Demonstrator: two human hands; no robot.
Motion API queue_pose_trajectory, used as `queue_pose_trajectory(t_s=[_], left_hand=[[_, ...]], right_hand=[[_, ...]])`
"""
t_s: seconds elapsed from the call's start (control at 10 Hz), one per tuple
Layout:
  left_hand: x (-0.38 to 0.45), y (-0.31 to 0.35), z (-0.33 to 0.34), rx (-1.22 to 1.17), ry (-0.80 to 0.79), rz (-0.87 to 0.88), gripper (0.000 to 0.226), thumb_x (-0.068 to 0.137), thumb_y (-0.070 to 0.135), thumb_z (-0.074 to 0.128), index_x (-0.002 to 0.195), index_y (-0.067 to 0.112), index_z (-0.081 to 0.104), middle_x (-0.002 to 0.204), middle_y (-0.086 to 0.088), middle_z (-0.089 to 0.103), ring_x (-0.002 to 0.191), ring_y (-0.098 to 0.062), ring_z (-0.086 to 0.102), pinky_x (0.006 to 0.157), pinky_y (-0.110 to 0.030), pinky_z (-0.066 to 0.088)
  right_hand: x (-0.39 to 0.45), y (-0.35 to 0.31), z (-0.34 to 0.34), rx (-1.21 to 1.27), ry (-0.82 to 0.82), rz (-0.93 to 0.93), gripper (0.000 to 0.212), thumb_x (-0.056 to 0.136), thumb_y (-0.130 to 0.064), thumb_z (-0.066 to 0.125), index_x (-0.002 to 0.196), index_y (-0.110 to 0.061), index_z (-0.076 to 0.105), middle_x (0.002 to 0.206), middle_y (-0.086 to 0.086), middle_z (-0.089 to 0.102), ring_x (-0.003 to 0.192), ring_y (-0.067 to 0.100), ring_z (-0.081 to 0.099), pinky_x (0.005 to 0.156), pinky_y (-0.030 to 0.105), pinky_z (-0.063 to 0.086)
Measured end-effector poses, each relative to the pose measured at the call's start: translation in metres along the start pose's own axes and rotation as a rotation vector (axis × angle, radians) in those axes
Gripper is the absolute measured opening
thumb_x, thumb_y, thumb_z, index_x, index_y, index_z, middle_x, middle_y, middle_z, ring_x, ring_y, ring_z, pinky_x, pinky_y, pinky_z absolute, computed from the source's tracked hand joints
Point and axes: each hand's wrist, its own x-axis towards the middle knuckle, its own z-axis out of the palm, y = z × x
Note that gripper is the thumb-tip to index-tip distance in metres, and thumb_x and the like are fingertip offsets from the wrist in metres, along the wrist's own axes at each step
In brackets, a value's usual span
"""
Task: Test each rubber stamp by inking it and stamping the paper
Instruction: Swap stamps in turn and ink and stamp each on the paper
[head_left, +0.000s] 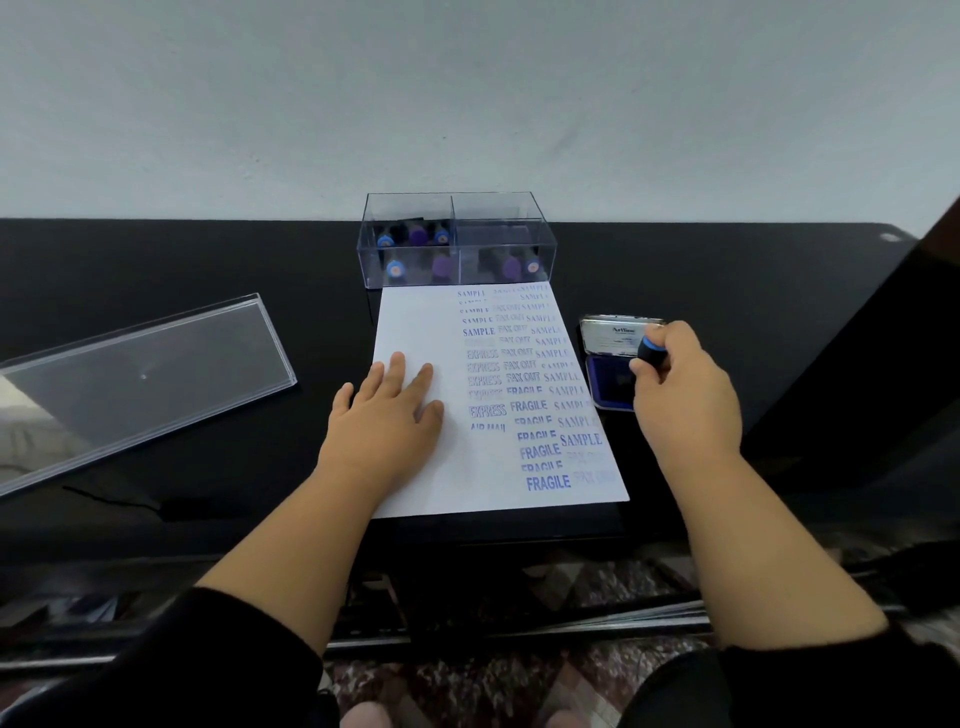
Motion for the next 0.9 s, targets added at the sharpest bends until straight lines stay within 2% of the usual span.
queue_pose_trajectory(t_s=[0.2,0.6,0.7,0.8,0.9], left_hand=[[-0.001,0.0,0.0,0.003,-0.003,0.005,0.052,0.101,0.044,0.015,0.152,0.035,0.005,0.16,0.005,-0.009,0.147,-0.013,-0.007,0.117,-0.038,-0.006],[-0.006,0.001,-0.001,-0.021,-0.009,0.012,0.053,0.101,0.043,0.019,0.152,0.034,0.007,0.16,0.006,-0.007,0.147,-0.012,-0.007,0.117,-0.035,-0.008],[-0.008,-0.002,-0.005,-0.031,-0.057,0.03,0.053,0.101,0.044,0.021,0.152,0.034,0.008,0.159,0.008,-0.008,0.146,-0.009,-0.007,0.116,-0.033,-0.008],[-0.013,-0.007,-0.009,0.0,-0.098,0.044,0.054,0.101,0.046,0.02,0.151,0.035,0.005,0.159,0.009,-0.011,0.146,-0.01,-0.008,0.117,-0.033,-0.007],[-0.022,-0.013,-0.008,0.02,-0.095,0.036,0.054,0.101,0.047,0.019,0.151,0.036,0.003,0.159,0.009,-0.012,0.146,-0.01,-0.009,0.117,-0.034,-0.007]], right_hand=[[-0.002,-0.003,0.001,-0.031,0.012,-0.005,0.024,0.093,-0.016,0.051,0.116,-0.023,0.052,0.105,0.004,0.06,0.08,0.019,0.045,0.064,0.029,0.033],[-0.007,-0.009,-0.001,-0.035,0.011,0.009,0.022,0.094,-0.015,0.048,0.115,-0.022,0.05,0.104,0.002,0.057,0.079,0.017,0.045,0.061,0.03,0.035],[-0.011,-0.015,-0.003,0.017,0.031,-0.023,0.023,0.094,-0.016,0.049,0.116,-0.023,0.052,0.109,-0.001,0.059,0.083,0.017,0.049,0.065,0.031,0.04],[-0.016,-0.022,-0.005,0.038,0.012,-0.056,0.022,0.095,-0.017,0.049,0.116,-0.023,0.053,0.105,-0.006,0.059,0.082,0.015,0.05,0.066,0.031,0.042],[-0.026,-0.029,-0.002,0.091,-0.018,-0.098,0.026,0.094,-0.018,0.052,0.119,-0.024,0.053,0.108,-0.007,0.061,0.09,0.015,0.058,0.067,0.029,0.041]])
